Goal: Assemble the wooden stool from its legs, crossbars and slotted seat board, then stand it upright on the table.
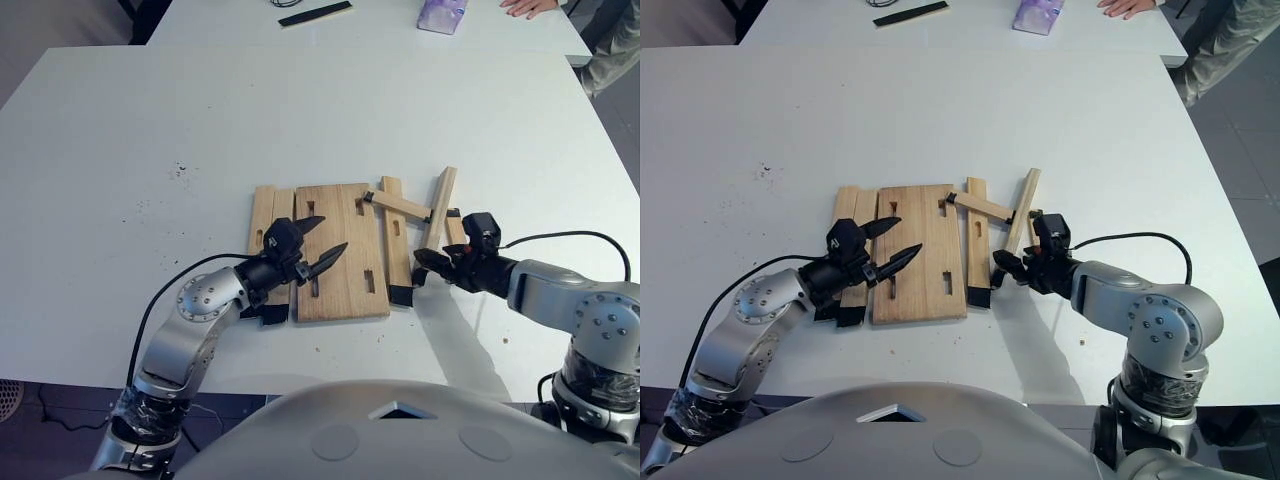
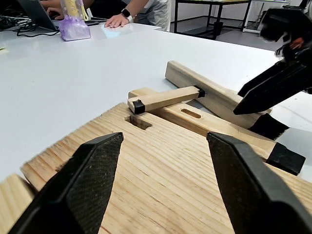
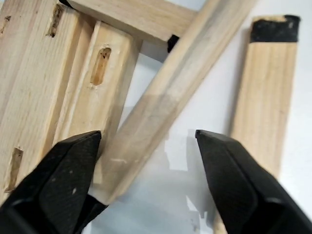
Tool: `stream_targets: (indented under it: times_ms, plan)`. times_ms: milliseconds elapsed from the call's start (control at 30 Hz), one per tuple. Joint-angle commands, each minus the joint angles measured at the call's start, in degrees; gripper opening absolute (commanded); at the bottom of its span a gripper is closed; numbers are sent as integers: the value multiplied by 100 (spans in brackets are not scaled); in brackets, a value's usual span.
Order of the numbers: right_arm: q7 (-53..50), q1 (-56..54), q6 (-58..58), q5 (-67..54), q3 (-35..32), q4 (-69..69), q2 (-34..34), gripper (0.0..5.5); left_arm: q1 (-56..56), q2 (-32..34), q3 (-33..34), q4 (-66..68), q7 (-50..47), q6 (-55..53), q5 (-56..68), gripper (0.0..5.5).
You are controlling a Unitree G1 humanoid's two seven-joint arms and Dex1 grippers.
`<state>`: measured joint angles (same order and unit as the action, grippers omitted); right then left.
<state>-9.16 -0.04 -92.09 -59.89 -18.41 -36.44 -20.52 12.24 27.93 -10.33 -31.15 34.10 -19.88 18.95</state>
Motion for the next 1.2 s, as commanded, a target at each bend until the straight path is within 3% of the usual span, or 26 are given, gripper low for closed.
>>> stream_targets:
  times_ms: [33,333,567,833,1067,1200]
  plan:
    - [-653,-3,-41,-750,-97,-25,-105,357,-32,117,103,-287,-3,-277,83,319]
    - [-1955,-124,-7,-2244,257,437,-275,211,-128,-2,-183,-642,-311,-651,-143,319]
    - [-2746,164,655,-3042,676,984,-976,107,-42,-26,-381,-792,-476,-729,-267,319]
    - [-2841,-44,1538,-3262,1344,1370,-1555,106,-50,-87,-385,-759,-489,-686,-287,319]
    - [-1935,-608,2506,-3220,1072,1594,-1379,106,-27,-323,205,-586,-487,-558,233,319]
    - [-777,-1110,2860,-3342,828,1951,-1333,106,-223,-485,793,-241,-466,-644,784,319]
